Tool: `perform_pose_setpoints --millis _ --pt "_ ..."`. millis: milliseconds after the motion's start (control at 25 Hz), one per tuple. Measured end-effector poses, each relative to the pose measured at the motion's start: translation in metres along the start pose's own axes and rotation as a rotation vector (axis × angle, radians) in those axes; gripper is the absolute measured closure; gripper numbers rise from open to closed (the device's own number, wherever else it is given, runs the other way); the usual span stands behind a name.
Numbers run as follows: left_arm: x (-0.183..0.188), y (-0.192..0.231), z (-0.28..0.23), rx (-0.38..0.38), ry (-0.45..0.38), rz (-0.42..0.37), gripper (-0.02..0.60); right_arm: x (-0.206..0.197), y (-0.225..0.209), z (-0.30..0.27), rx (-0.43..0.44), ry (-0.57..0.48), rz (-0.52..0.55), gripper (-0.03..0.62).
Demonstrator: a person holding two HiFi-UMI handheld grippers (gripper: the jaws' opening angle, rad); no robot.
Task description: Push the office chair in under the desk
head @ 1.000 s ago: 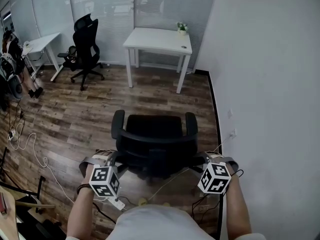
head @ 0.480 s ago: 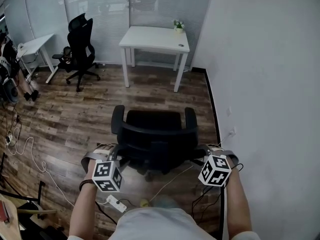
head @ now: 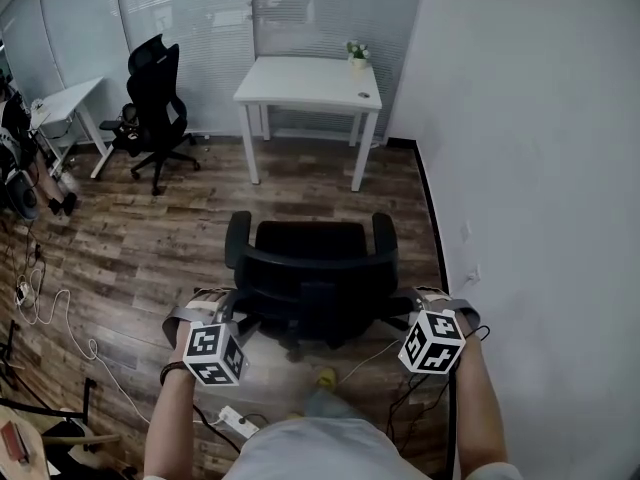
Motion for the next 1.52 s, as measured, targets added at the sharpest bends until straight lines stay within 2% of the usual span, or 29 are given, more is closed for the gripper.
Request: perform_pose_setpoints --millis 160,360,560,760,1120,1280,1520 --pt "0.001 0.032 -0.020 -0.022 0.013 0.017 0.418 -0.008 -0.038 -0.015 -0.004 -0.016 0.025 0.437" --pt "0.003 0.073 -0.041 0.010 0.007 0.012 0.416 -0.015 -0.089 -0.030 0.020 -0.014 0.026 0.437" --pt "-0.002 0.088 -0.060 0.018 0.028 0.021 0.417 -0.020 -0.110 -0.048 0.002 -0.026 0.040 0.436" --pt "-0.010 0.125 -0.078 0.012 0.039 0.043 0.417 -0.018 -0.150 -0.066 -0.004 -0.034 0.044 0.433" --pt "-0.051 0.195 -0.103 0.026 0.005 0.010 0.411 0.011 -0.214 -0.109 -0.013 -0.017 0.020 0.430" --pt "-0.071 0.231 -0.119 0.007 -0.010 -0.017 0.413 0.021 -0.243 -0.131 -0.003 0.010 -0.020 0.428" --pt "-0.108 0.297 -0.138 -0.004 -0.024 -0.043 0.413 0.050 -0.296 -0.164 -0.042 0.012 -0.046 0.428"
Point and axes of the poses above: the fingertips, and each gripper's own axes: z backward along the fingers, y to its left, x out of its top, the point moved 2 cm from there along z, backward along the fingers, and after that the axes turned 1 degree about -x, right-handed, at the moved point
